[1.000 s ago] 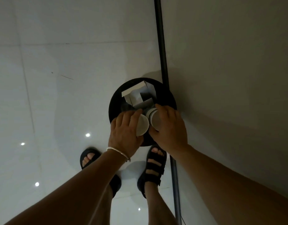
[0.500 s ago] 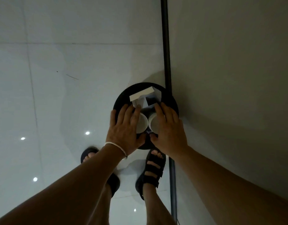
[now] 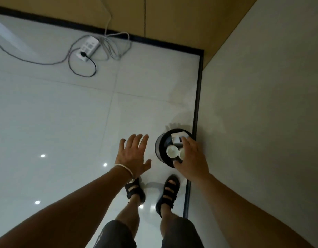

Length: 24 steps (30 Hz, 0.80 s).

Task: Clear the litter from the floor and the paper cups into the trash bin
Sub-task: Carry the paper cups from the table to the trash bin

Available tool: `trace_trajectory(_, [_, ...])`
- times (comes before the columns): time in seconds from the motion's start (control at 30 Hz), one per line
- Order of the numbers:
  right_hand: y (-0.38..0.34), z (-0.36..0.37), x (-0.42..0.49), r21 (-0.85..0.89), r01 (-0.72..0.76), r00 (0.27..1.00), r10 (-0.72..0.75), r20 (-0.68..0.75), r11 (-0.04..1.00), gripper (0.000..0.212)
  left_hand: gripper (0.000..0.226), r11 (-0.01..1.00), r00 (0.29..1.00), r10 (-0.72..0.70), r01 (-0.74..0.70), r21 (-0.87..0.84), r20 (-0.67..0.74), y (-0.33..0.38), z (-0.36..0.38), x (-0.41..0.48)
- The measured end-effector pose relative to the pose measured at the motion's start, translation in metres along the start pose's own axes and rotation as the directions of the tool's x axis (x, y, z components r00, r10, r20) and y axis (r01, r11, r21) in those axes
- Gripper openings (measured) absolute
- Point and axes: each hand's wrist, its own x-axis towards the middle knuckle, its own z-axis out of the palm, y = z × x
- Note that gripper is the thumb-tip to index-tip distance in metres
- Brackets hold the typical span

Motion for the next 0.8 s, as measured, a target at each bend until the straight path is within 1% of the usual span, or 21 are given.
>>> trace_trajectory(0.07, [-0.033, -0.025, -0.019, 0.008, 0.053, 0.999, -0.053, -0.006, 0.999, 0.091, 0.092, 0.996, 0.996, -0.086, 0.086, -0.017, -0.033, -0.014, -0.033, -0.029])
trace_trajectory(0.13, [-0.062, -0.046, -0.038, -0.039, 0.134, 0.991, -0.134, 0.004, 0.990, 0.090, 0.090, 0.988, 0.986, -0.152, 0.150, -0.026, -0.075, -0.025, -0.067, -0.062])
trace_trajectory(0.23, [-0.104, -0.071, -0.068, -0.117, 0.279, 0.960, -0.277, 0.034, 0.953, 0.088, 0.087, 0.956, 0.943, -0.294, 0.288, -0.060, -0.155, -0.037, -0.112, -0.112])
trace_trajectory(0.37, [-0.152, -0.096, -0.097, -0.232, 0.437, 0.899, -0.428, 0.087, 0.869, 0.088, 0.084, 0.877, 0.841, -0.480, 0.455, -0.156, -0.250, -0.048, -0.153, -0.180])
trace_trajectory(0.47, [-0.189, -0.107, -0.121, -0.299, 0.524, 0.851, -0.505, 0.145, 0.798, 0.087, 0.081, 0.806, 0.767, -0.591, 0.549, -0.221, -0.251, -0.053, -0.162, -0.236])
trace_trajectory(0.53, [-0.215, -0.108, -0.140, -0.335, 0.579, 0.814, -0.549, 0.187, 0.744, 0.087, 0.080, 0.741, 0.704, -0.669, 0.613, -0.273, -0.236, -0.056, -0.161, -0.275])
trace_trajectory(0.67, [-0.278, -0.096, -0.185, -0.387, 0.713, 0.697, -0.653, 0.296, 0.585, 0.088, 0.080, 0.594, 0.575, -0.800, 0.724, -0.351, -0.171, -0.070, -0.154, -0.368])
trace_trajectory(0.8, [-0.351, -0.061, -0.247, -0.399, 0.824, 0.550, -0.739, 0.389, 0.403, 0.088, 0.079, 0.434, 0.406, -0.900, 0.799, -0.416, -0.160, -0.092, -0.134, -0.468])
